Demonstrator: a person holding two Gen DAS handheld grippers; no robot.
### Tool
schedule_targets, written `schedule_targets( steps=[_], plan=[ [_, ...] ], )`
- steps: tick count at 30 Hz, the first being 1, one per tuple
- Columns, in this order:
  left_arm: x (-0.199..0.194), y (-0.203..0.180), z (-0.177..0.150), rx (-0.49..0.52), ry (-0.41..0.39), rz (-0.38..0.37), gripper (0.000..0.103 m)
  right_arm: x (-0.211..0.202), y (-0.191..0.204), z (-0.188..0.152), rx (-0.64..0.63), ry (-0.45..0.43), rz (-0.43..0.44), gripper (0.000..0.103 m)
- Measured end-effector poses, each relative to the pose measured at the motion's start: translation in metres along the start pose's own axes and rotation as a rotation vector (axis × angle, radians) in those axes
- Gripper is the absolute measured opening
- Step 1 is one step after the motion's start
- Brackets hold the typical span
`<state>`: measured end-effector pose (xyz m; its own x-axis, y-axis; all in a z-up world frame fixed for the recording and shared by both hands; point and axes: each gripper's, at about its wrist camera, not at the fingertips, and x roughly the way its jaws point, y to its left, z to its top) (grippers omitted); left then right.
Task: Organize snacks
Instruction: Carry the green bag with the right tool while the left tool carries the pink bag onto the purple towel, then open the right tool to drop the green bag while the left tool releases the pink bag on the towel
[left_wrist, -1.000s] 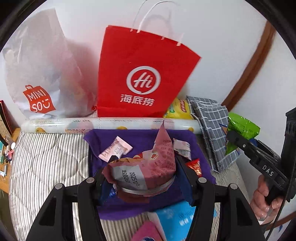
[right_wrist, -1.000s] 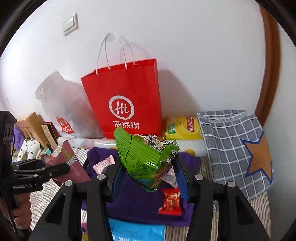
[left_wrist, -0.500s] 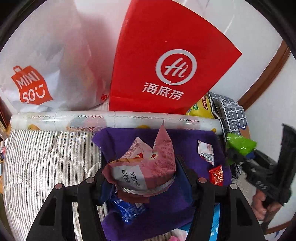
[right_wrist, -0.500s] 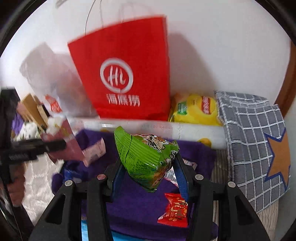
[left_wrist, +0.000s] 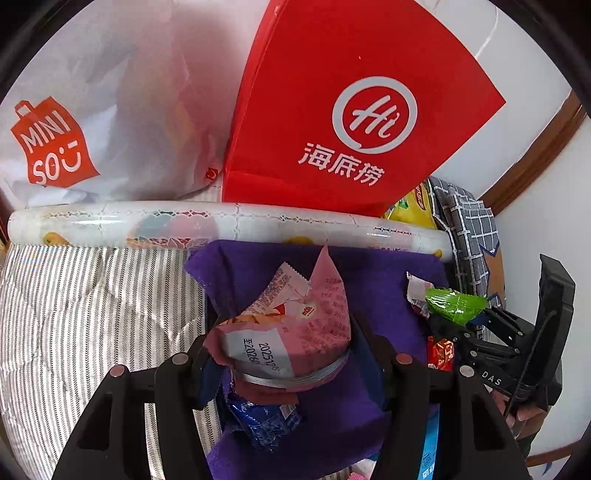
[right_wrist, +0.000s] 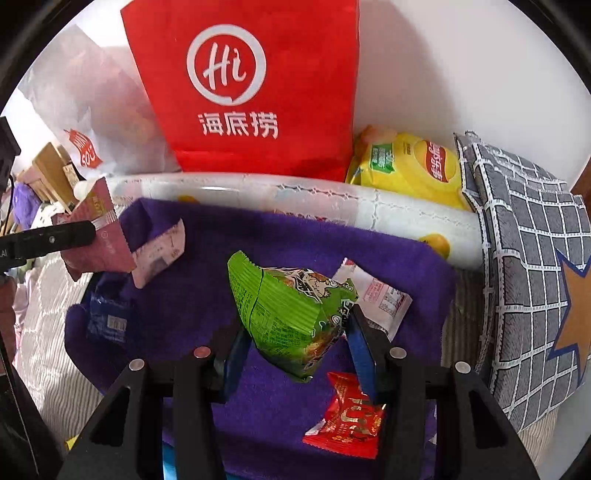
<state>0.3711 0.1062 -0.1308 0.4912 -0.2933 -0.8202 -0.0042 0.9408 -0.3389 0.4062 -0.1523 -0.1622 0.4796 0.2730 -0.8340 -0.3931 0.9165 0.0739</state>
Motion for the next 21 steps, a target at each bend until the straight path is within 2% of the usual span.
schedule_targets(
  steps=[6, 16, 21],
  plan=[
    [0.007, -0.006, -0.002, 0.016, 0.018, -0.006, 0.059, 0.011, -0.003, -0.002, -0.016, 0.044, -0.011, 0.05],
    [0.019, -0.017, -0.008, 0.044, 0.064, -0.016, 0.059, 0.02, 0.009, -0.004, -0.072, 0.066, -0.034, 0.053],
    [0.028, -0.021, -0.011, 0.055, 0.095, -0.002, 0.059, 0.012, 0.013, -0.002, -0.084, 0.054, -0.035, 0.072]
  ],
)
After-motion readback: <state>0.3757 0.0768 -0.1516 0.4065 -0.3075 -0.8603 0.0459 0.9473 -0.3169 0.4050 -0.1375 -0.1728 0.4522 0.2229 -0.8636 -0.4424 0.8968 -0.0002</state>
